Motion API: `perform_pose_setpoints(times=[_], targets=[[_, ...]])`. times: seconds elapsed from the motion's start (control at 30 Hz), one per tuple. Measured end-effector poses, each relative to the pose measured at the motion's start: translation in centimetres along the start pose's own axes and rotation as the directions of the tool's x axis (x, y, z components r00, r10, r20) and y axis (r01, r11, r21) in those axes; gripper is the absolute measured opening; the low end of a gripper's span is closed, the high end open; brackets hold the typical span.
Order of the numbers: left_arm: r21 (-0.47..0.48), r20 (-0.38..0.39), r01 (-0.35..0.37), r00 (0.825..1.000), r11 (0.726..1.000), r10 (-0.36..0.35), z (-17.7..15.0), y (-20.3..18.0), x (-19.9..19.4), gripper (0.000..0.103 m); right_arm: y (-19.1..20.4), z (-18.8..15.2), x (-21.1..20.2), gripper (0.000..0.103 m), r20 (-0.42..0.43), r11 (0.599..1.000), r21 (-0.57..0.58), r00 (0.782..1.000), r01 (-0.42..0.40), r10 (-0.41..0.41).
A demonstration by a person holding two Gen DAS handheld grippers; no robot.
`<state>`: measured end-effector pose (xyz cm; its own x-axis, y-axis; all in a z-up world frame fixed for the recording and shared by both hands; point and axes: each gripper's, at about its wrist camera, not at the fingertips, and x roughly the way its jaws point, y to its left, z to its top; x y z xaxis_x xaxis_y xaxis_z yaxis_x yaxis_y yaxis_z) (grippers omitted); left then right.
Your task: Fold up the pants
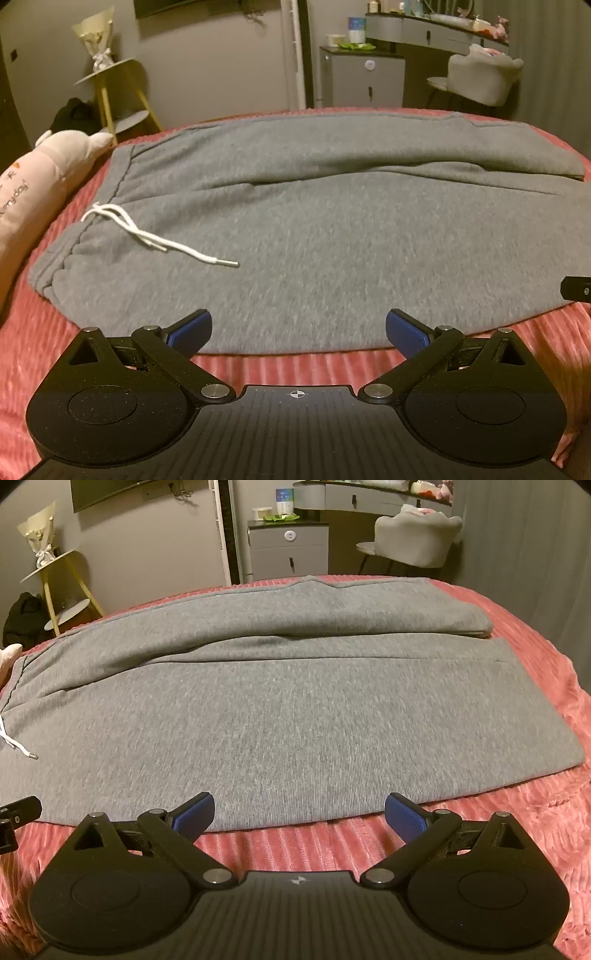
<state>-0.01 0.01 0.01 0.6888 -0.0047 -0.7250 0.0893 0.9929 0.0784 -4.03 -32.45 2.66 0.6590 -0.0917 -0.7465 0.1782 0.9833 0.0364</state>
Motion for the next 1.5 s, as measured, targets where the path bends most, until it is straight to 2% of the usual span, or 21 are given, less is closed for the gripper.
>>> perform_pose_setpoints(times=[1.5], targets=[[-0.003,-0.016,0.002,1.0,1.0,-0.002,-0.74,0.07,0.4,0.103,-0.95,0.06,0.32,0.099,-0.015,0.999,0.034,1.0,-0.027,0.028]])
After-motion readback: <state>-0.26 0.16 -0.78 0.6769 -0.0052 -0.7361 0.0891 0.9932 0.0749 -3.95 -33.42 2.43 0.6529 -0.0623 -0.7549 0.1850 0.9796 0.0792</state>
